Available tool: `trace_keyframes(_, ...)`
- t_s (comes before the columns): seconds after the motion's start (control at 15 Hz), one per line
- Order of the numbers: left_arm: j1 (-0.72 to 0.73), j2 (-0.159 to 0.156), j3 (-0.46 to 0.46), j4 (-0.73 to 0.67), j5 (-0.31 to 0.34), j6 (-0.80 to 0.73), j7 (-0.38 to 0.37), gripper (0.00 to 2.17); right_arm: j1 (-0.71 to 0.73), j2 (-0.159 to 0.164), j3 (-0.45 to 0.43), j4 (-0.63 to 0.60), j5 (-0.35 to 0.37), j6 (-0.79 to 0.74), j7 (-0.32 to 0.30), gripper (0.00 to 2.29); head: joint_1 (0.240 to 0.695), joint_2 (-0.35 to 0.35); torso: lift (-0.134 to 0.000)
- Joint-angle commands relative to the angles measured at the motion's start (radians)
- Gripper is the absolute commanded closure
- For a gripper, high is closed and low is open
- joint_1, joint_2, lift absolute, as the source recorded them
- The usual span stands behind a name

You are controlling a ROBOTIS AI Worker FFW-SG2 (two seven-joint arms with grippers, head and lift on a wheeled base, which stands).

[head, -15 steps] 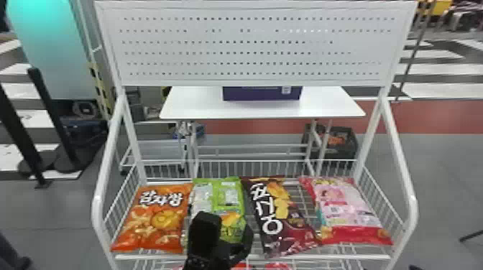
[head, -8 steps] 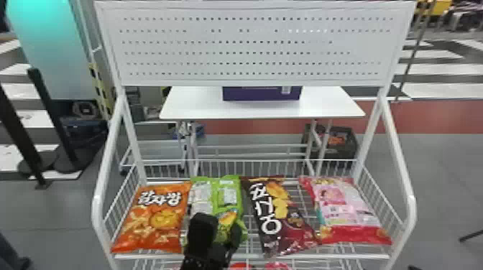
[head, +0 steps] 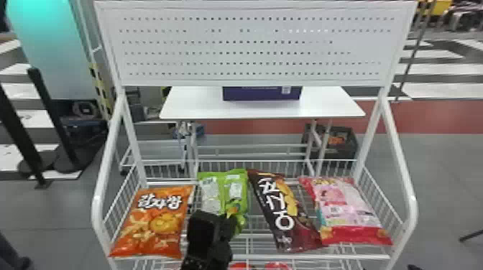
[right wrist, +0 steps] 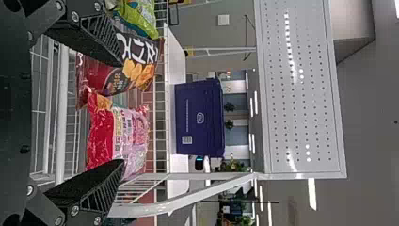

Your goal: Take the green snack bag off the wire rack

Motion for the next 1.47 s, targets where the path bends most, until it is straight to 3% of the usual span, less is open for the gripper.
trace_keyframes(0.0,0.021,0.004,0.002,-0.044,0.004,-0.003,0.003,1.51,0.0,0.0,0.0,-0.001,0.002,-0.002,0.0,0.17,0.499,0.0,0.0)
trace_keyframes(0.47,0.116,0.07,0.008,-0.213,-0.001,-0.102,0.085,1.51,0.002,0.0,0.003,-0.004,0.002,0.001,0.0,0.17,0.499,0.0,0.0)
trace_keyframes(0.67,0.236,0.126,0.074,-0.333,-0.001,-0.151,0.087,1.51,-0.002,-0.005,0.011,-0.006,0.0,-0.002,0.0,0.17,0.499,0.0,0.0)
trace_keyframes(1.07,0.48,0.186,0.212,-0.469,0.009,-0.292,0.076,1.51,-0.011,-0.005,0.025,-0.001,0.005,0.001,0.0,0.17,0.499,0.0,0.0)
trace_keyframes(1.4,0.655,0.186,0.32,-0.5,0.01,-0.482,0.053,1.51,-0.008,-0.008,0.025,-0.003,0.003,0.001,0.0,0.17,0.499,0.0,0.0)
